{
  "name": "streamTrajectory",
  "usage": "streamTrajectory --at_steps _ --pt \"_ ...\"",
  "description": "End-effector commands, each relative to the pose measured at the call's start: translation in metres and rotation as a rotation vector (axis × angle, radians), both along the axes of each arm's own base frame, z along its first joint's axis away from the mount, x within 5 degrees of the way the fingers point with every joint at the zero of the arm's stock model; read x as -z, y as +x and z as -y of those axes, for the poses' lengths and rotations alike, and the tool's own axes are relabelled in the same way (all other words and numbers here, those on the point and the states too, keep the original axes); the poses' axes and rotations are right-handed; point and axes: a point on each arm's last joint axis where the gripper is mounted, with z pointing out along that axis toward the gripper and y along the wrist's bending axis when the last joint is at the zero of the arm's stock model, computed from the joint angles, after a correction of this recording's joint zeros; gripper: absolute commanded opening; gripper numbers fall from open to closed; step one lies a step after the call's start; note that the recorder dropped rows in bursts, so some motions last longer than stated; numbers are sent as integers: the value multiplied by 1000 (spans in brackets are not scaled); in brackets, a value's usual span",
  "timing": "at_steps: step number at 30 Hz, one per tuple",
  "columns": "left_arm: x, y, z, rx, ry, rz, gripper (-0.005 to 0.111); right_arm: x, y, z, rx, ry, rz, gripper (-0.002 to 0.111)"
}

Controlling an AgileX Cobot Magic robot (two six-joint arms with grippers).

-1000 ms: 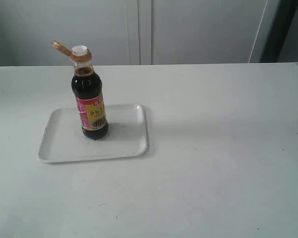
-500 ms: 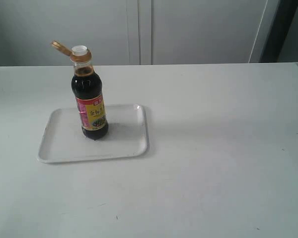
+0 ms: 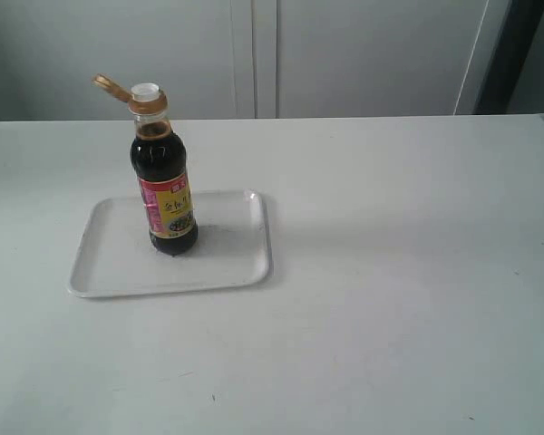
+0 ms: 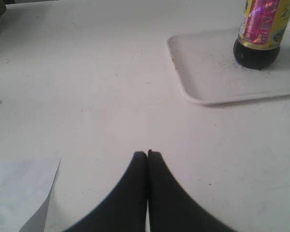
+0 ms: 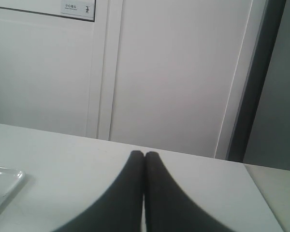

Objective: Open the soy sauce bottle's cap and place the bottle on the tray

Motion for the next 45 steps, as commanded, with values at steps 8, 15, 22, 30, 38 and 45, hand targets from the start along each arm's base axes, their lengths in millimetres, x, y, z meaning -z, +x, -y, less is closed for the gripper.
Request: streamTrajectory --at_steps 8,15,22,30,38,45 --pt "1 0 0 -2 -12 -4 0 25 -13 2 7 10 -32 0" --pt "1 0 0 -2 -12 -4 0 48 -9 2 6 37 -113 0" --pt "1 0 0 -2 -12 -4 0 57 -9 2 8 43 -161 0" --pt "1 0 0 -2 -12 -4 0 70 -11 2 16 16 -314 0" --pt "1 0 0 -2 -12 -4 0 71 -11 2 17 22 -325 0" --pt "1 0 0 -2 -12 -4 0 71 -11 2 17 22 -325 0"
